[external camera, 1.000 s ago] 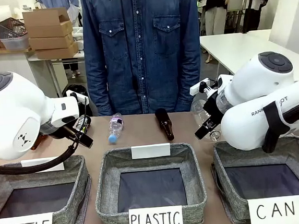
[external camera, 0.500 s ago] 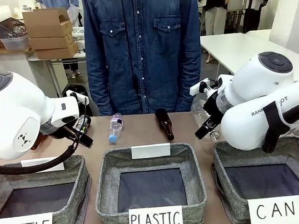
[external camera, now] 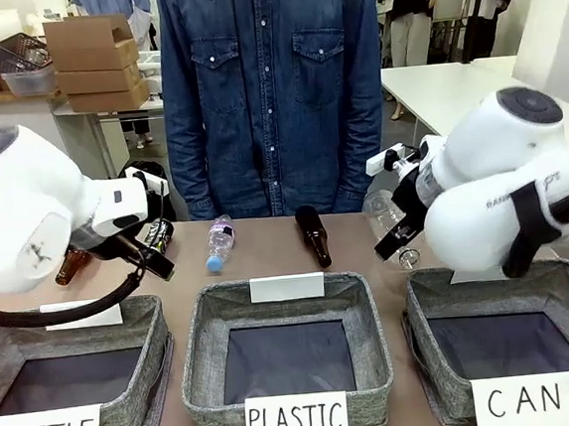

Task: Sort the can waste into the basket.
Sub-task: Pick up the can waste from the table and place it in the right Fabric basket.

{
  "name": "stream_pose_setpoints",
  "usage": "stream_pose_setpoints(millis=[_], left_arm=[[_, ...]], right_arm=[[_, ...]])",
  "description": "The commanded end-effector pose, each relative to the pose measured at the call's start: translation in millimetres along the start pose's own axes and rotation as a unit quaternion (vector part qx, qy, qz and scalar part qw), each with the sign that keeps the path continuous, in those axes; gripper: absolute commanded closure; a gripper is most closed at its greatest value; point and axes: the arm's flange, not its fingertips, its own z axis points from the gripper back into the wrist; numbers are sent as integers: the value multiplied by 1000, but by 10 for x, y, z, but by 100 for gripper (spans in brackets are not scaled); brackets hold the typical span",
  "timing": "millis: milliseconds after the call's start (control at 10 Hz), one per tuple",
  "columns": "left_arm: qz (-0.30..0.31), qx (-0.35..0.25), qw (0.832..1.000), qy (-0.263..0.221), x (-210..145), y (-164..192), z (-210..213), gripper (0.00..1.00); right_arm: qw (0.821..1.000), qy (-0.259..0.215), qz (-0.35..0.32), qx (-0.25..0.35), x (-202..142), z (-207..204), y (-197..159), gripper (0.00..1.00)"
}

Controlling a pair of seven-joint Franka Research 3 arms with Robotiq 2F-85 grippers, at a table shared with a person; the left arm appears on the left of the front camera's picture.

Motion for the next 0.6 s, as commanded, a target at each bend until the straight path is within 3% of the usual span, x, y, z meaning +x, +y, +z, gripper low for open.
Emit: stream_pose_setpoints(millis=[0,100,200,300,400,500], left_arm=[[14,-41,998,48,-157,-32,1284,0],[-8,-10,1000,22,-309,-148,1657,0],[-50,-30,998,-11,-489,-256,1808,0],[-46,-12,998,-35,-554,-305,1715,0],[-17,-17,1000,16,-231,-164,1533,0],[-17,-17,1000,16,-231,-164,1533,0]], right_arm=[[996,-4,-79,50,81,1165,-48,0],[994,-50,-93,-1,-21,1550,-3,0],[993,-99,-62,-2,-184,1825,105,0],[991,-128,-35,-19,-290,1849,200,0],[996,-57,-71,18,3,1602,-3,0],[996,-57,-71,18,3,1602,-3,0]])
